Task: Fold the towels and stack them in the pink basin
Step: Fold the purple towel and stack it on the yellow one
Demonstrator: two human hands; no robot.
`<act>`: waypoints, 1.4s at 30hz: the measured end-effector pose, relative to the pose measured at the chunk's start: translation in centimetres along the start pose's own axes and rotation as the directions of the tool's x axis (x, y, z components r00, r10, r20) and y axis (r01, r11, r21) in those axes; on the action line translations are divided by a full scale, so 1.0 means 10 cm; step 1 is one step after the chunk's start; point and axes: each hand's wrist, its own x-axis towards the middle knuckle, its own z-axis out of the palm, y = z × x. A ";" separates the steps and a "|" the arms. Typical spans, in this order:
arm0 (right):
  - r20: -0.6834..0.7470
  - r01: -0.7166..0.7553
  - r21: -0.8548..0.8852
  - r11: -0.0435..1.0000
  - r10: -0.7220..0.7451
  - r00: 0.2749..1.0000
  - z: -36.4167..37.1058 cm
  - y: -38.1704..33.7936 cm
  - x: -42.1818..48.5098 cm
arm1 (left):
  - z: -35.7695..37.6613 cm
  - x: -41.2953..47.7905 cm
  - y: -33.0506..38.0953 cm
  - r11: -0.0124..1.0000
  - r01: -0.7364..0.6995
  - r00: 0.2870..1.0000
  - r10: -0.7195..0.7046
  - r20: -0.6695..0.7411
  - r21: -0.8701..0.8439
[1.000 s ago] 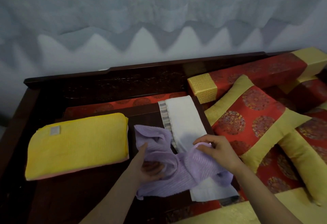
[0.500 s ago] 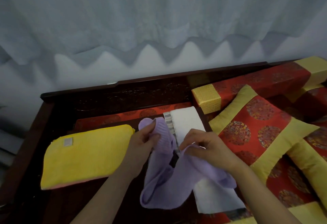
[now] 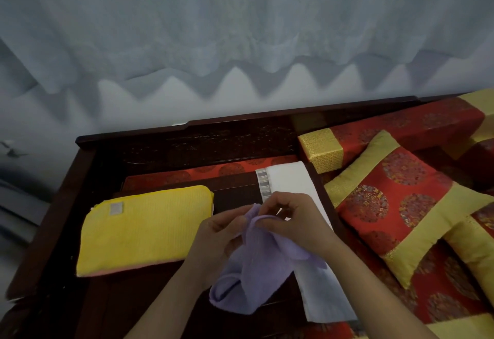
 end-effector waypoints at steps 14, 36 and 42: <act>0.360 0.032 -0.577 0.816 0.219 0.907 0.11 0.73 -0.40 | -0.81 -0.40 -0.13 0.998 -0.016 0.956 0.033 -0.292 0.059; 0.204 -0.361 -0.430 0.827 0.479 0.854 1.39 1.21 0.53 | -1.20 -0.82 -1.05 0.915 0.202 0.966 -0.127 -0.226 0.348; 0.224 -0.465 -0.376 0.802 0.565 0.794 1.54 1.43 0.64 | -1.41 -0.68 -1.13 0.942 0.310 0.857 -0.216 -0.468 0.132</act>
